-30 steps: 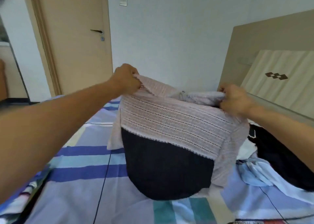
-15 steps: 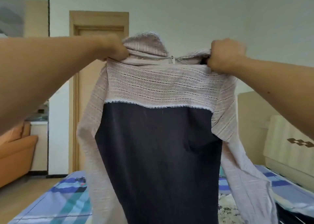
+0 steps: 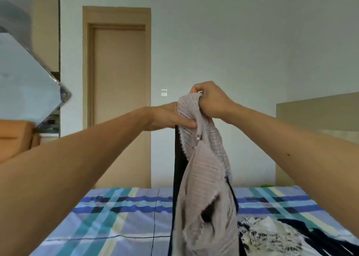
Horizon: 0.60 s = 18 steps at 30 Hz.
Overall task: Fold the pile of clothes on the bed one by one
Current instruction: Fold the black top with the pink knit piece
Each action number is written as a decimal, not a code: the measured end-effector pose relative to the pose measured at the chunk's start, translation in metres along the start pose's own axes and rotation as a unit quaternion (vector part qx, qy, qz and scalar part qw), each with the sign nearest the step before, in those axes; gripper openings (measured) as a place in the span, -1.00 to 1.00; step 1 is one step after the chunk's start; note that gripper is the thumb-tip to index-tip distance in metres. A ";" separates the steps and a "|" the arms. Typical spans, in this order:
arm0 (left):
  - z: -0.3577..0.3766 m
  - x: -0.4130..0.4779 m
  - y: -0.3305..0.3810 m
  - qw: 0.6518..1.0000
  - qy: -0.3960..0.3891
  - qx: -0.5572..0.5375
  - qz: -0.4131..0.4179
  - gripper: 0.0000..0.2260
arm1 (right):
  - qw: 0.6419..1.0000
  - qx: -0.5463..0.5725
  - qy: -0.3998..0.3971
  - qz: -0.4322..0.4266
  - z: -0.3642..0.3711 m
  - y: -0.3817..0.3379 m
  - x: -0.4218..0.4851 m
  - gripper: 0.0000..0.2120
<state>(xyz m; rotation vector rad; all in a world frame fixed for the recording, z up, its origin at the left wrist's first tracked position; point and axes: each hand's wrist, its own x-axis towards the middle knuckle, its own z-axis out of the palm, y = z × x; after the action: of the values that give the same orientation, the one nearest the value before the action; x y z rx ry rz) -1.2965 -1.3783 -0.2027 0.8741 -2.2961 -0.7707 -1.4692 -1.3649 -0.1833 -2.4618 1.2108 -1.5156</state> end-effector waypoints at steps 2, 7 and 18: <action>0.003 0.002 -0.003 0.997 -0.009 -0.073 0.012 -0.60 | 0.999 0.008 0.045 -0.001 -0.003 0.002 0.002 -0.80; 0.005 0.010 0.000 0.989 0.146 0.020 -0.003 -0.83 | 0.981 0.150 0.012 0.124 -0.011 0.039 -0.033 -0.72; -0.011 0.015 -0.023 0.922 0.388 -0.005 -0.002 -0.92 | 0.858 0.255 -0.272 0.354 0.087 0.085 -0.158 -0.30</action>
<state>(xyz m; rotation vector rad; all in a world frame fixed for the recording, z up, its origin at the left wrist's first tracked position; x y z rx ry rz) -1.2892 -1.4068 -0.2060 0.9594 -1.5782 -0.3334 -1.4913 -1.3601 -0.3819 -1.6290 1.1846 -0.7268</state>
